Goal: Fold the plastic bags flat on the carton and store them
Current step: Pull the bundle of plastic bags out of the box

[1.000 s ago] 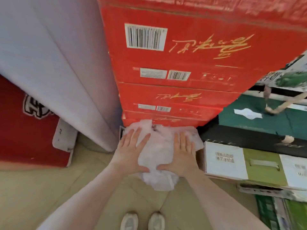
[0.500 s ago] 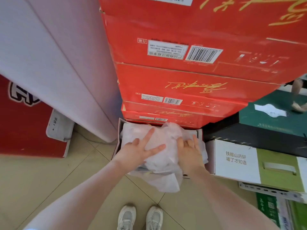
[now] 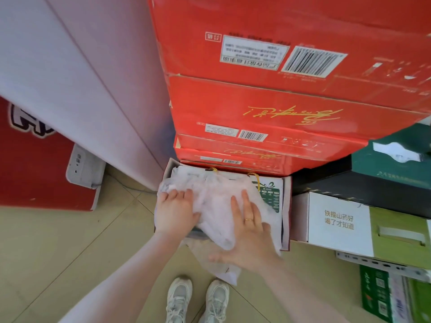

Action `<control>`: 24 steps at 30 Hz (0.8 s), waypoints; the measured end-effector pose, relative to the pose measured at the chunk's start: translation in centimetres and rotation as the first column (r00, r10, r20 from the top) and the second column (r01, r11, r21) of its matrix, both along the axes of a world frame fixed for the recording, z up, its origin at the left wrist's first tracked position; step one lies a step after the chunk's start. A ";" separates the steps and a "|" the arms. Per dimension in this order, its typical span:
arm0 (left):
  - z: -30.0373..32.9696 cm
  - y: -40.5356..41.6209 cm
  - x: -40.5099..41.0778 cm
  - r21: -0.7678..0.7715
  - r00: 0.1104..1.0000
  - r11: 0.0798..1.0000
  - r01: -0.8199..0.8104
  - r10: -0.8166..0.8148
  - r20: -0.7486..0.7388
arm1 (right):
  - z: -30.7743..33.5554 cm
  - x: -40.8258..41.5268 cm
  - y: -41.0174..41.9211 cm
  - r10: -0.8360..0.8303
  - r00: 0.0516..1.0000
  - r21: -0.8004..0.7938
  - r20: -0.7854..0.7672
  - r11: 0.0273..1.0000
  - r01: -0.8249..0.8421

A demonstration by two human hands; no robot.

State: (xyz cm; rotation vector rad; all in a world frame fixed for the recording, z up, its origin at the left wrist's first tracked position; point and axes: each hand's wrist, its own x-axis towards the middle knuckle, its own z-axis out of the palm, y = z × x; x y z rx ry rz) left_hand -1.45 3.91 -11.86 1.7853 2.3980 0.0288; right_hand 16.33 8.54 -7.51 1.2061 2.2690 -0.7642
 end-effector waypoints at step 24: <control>1.6 -0.7 -1.9 -0.400 0.910 0.856 0.329 -0.174 0.375 | -1.1 3.6 1.7 -0.069 0.995 0.081 0.074 0.995 0.063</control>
